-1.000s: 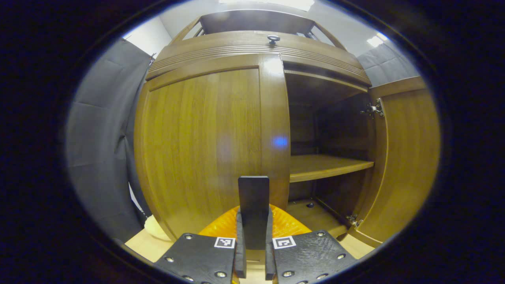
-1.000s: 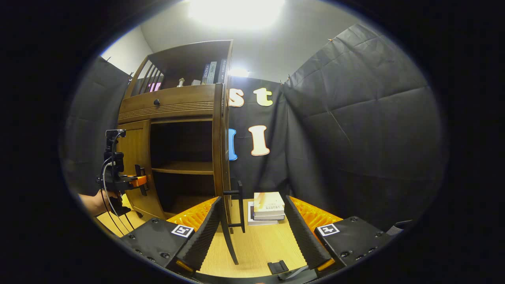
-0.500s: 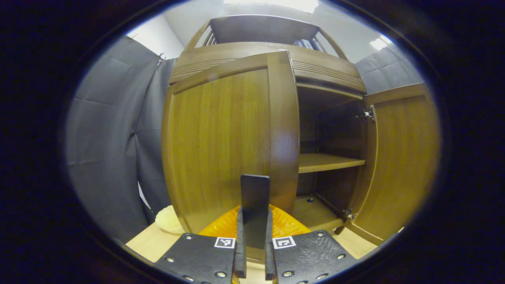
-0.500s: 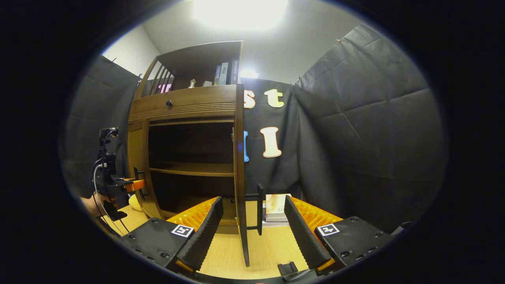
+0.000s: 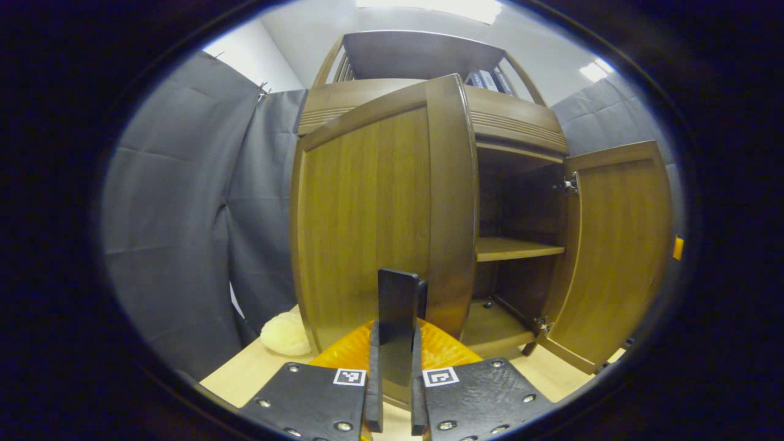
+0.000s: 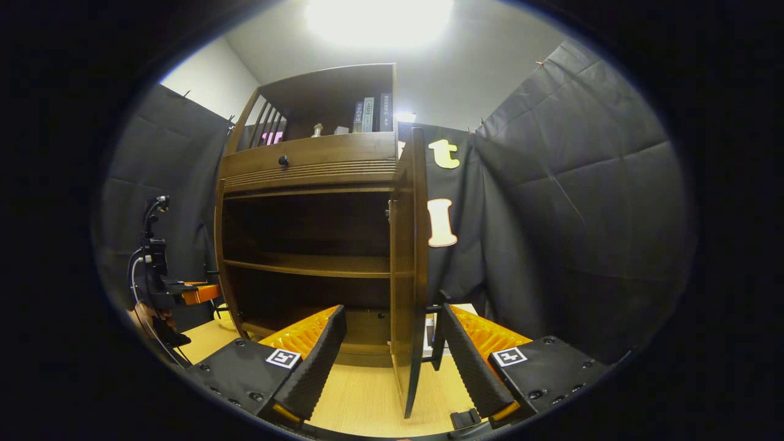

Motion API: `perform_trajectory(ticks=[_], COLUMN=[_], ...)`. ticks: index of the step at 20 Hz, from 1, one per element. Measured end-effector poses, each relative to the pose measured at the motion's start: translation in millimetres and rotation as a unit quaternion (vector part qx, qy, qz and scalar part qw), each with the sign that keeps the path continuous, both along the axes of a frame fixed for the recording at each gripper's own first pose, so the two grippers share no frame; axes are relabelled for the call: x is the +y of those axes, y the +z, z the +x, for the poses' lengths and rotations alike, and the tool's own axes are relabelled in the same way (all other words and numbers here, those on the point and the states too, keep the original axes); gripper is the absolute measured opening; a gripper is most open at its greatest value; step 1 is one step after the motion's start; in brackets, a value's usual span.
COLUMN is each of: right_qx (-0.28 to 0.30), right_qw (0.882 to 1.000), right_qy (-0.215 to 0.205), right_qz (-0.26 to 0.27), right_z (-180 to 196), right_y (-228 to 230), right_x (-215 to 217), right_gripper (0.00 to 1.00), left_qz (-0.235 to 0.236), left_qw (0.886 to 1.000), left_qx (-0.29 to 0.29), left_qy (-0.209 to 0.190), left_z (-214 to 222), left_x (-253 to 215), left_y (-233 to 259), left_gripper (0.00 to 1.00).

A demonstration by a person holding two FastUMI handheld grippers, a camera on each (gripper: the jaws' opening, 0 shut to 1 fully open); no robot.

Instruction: Open the right door of the double-door shoe cabinet with the right hand, and open the left door with the left hand.

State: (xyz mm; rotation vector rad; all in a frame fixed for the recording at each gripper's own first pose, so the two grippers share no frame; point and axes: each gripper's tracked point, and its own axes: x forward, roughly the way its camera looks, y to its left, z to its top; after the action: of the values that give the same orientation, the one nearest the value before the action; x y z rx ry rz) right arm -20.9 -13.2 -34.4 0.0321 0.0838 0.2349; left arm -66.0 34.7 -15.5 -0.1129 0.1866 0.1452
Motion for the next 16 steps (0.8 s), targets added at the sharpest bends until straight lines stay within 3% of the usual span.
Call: perform_trajectory(ticks=[9, 11, 13, 14, 16], right_qx=[-0.005, -0.005, -0.005, -0.005, -0.006], right_qw=[0.999, 0.999, 0.998, 0.998, 0.997], right_qy=[0.035, 0.047, 0.058, 0.064, 0.074], right_qz=[0.004, 0.004, 0.005, 0.005, 0.003], right_z=[2.8, 3.3, 3.7, 3.5, 5.6], right_y=[1.8, 0.9, 0.6, 0.8, 1.1], right_x=[43.8, 56.2, 68.1, 74.9, 88.1], right_gripper=[0.98, 0.93, 0.98, 0.93, 0.98], left_qz=[0.0, 0.003, 0.005, 0.006, 0.01], left_qw=[1.0, 1.0, 1.0, 0.999, 0.999], left_qx=[0.004, 0.005, 0.006, 0.006, 0.007], left_qy=[0.021, 0.026, 0.03, 0.032, 0.035], left_z=[-31.0, -37.5, -41.0, -43.4, -47.3], left_x=[30.7, 40.0, 46.7, 50.4, 56.8], left_y=[4.2, 5.6, 6.1, 7.2, 7.6], left_gripper=[0.22, 0.22, 0.21, 0.21, 0.21])
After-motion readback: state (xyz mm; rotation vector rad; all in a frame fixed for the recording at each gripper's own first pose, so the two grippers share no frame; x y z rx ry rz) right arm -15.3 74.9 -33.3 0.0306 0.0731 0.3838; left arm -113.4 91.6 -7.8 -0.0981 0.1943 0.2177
